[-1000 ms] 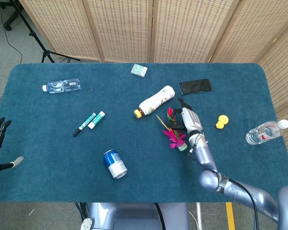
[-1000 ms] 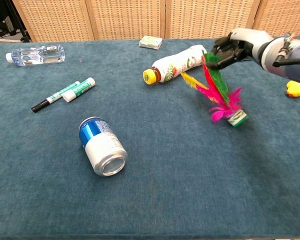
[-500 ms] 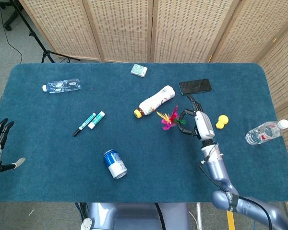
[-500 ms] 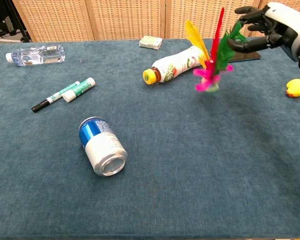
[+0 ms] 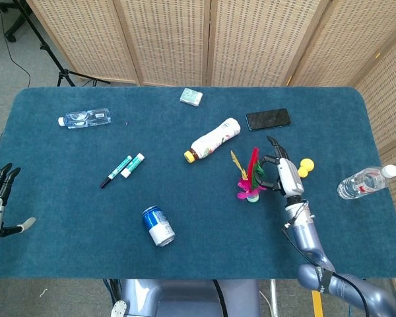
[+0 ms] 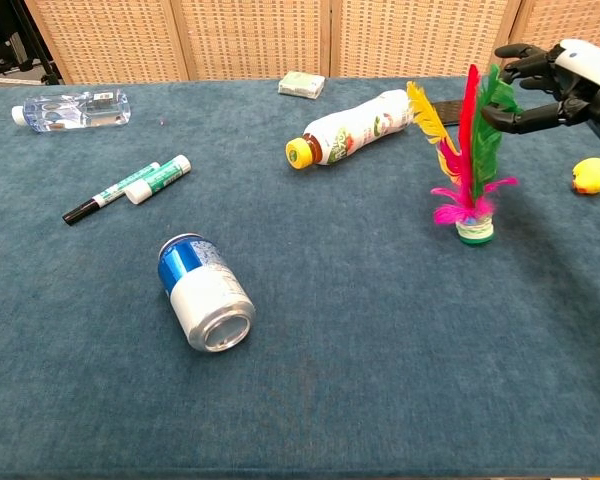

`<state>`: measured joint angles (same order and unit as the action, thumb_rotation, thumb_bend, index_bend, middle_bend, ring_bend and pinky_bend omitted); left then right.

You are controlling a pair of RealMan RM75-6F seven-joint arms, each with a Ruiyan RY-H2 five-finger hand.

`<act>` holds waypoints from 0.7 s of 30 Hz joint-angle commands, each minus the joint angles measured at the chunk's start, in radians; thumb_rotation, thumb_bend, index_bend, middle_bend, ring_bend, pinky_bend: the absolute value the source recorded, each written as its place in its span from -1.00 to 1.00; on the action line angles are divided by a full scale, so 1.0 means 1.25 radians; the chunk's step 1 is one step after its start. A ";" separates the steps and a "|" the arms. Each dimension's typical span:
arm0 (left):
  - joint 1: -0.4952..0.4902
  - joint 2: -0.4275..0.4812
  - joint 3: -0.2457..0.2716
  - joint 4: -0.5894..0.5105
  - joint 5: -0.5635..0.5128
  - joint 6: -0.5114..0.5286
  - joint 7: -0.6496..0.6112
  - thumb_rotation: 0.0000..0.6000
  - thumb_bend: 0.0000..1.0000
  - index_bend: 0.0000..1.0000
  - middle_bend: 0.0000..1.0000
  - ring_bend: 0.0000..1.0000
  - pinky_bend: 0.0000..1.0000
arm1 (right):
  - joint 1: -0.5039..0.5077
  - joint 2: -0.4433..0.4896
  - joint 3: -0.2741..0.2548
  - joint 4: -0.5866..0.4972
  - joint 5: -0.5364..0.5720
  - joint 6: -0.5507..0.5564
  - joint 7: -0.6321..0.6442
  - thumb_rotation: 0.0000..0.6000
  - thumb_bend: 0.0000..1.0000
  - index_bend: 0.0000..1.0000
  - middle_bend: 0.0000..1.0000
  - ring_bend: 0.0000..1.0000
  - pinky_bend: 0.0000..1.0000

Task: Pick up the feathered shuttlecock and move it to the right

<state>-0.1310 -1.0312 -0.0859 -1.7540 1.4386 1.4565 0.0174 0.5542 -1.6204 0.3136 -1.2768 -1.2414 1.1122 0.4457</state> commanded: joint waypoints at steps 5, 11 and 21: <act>0.002 0.000 0.001 -0.001 0.002 0.003 0.001 1.00 -1.00 -1.00 -1.00 -1.00 -1.00 | -0.028 0.034 -0.027 -0.035 -0.041 0.022 0.030 1.00 0.27 0.21 -0.95 -1.00 -1.00; 0.002 0.000 0.002 -0.001 0.005 0.004 0.001 1.00 -1.00 -1.00 -1.00 -1.00 -1.00 | -0.056 0.070 -0.063 -0.072 -0.095 0.060 0.037 1.00 0.27 -0.28 -0.99 -1.00 -1.00; 0.005 0.001 0.007 -0.003 0.018 0.011 0.001 1.00 -1.00 -1.00 -1.00 -1.00 -1.00 | -0.069 0.125 -0.087 -0.131 -0.152 0.107 -0.071 1.00 -1.00 -0.97 -1.00 -1.00 -1.00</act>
<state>-0.1251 -1.0299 -0.0767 -1.7571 1.4613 1.4699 0.0189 0.4720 -1.4820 0.2068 -1.4176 -1.4192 1.2290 0.3822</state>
